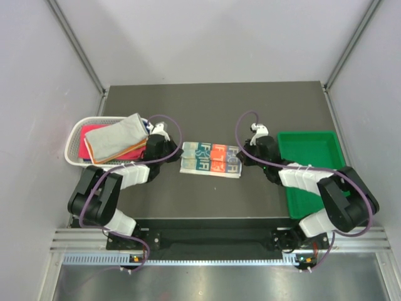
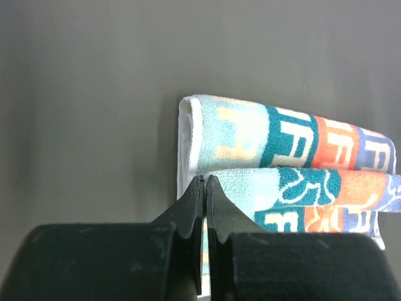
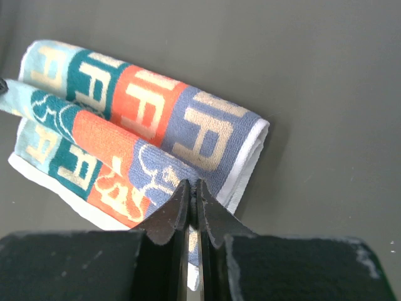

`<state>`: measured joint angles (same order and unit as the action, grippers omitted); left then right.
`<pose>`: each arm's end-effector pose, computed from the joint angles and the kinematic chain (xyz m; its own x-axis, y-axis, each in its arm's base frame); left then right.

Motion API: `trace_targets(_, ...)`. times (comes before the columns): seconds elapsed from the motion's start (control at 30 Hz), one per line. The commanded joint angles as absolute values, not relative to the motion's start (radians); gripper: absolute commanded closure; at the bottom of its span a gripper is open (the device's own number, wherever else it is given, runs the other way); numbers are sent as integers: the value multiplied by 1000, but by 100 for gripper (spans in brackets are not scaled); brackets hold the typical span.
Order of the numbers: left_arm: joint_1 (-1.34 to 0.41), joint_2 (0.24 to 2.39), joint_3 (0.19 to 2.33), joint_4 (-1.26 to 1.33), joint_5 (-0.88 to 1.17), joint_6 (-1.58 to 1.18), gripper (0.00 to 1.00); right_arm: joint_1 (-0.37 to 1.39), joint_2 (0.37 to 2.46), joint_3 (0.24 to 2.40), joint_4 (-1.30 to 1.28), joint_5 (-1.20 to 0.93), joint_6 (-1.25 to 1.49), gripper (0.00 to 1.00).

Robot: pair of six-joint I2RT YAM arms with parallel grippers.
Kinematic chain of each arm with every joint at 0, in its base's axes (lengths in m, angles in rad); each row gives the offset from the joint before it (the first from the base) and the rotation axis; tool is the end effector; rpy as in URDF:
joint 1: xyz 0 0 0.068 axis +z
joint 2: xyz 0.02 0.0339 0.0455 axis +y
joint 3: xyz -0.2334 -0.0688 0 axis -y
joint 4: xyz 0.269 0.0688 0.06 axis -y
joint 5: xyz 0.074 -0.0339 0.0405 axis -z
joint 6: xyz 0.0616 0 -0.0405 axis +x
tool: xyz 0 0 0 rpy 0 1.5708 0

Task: Fold and stack the towels
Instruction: Fold the towel

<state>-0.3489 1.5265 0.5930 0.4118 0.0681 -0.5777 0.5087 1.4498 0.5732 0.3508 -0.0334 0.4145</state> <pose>0.3137 -0.1186 0.0987 -0.6089 -0.3583 -0.7078 0.0764 0.8616 -0.5019 0.2848 0.1612 0.1088 -0.6074 0.1221 -0.7849 -0.2921 0.8845 0.3637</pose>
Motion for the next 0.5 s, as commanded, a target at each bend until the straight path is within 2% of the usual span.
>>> trace_targets(0.0, -351, 1464, 566, 469, 72, -577, 100, 526, 1387, 557, 399, -5, 425, 98)
trace_targets(0.47, -362, 1413, 511, 445, 89, -568, 100, 561, 1355, 460, 437, 23, 462, 98)
